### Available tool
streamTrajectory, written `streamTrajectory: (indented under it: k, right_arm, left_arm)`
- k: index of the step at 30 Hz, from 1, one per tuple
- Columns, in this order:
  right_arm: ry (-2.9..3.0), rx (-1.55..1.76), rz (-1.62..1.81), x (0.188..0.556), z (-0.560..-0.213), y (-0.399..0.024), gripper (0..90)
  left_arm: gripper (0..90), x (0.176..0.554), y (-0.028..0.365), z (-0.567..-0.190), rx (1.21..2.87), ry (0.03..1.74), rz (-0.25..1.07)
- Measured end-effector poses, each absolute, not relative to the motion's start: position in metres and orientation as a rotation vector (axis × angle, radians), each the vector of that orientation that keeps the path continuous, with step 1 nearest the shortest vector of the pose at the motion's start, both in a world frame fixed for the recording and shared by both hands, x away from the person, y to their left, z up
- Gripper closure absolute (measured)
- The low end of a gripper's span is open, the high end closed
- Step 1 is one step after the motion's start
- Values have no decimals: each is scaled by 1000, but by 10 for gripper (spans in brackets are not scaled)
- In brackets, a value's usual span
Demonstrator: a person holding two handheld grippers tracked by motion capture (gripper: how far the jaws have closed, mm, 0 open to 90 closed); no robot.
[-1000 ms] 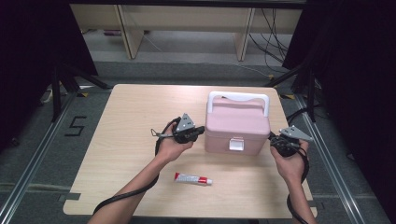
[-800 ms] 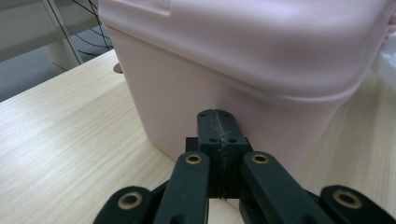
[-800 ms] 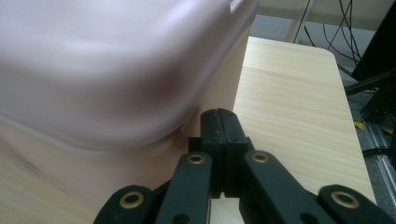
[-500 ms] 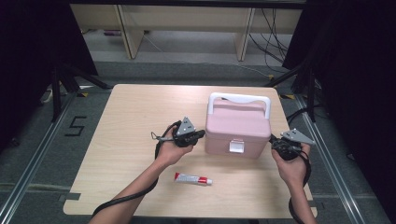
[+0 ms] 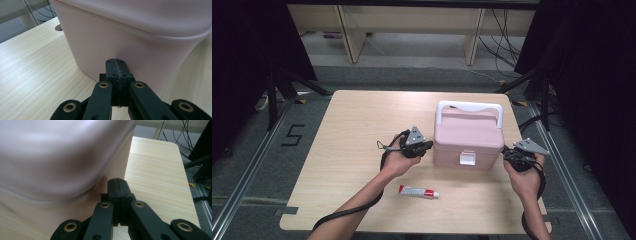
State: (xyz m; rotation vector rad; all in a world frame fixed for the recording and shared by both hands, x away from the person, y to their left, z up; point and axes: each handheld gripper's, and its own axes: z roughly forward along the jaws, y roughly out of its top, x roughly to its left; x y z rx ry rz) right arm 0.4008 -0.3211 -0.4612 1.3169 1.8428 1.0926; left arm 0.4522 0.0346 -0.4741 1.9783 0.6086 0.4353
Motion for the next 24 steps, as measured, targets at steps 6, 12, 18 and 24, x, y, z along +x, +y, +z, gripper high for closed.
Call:
streamTrajectory:
  k: [6, 12, 18, 24]
  right_arm:
    - [1840, 1332, 1102, 398, -461, -324, 900]
    - [1840, 1361, 1113, 389, -461, -323, 900]
    - [1851, 1356, 1104, 384, -460, -322, 900]
    - [1851, 1323, 1102, 384, -461, -322, 900]
  left_arm:
    - [900, 445, 32, -474, 1986, 587, 439]
    - [900, 440, 32, -474, 1986, 567, 450]
    - [900, 435, 33, -473, 2004, 561, 469]
    - [900, 433, 33, -473, 2000, 566, 478]
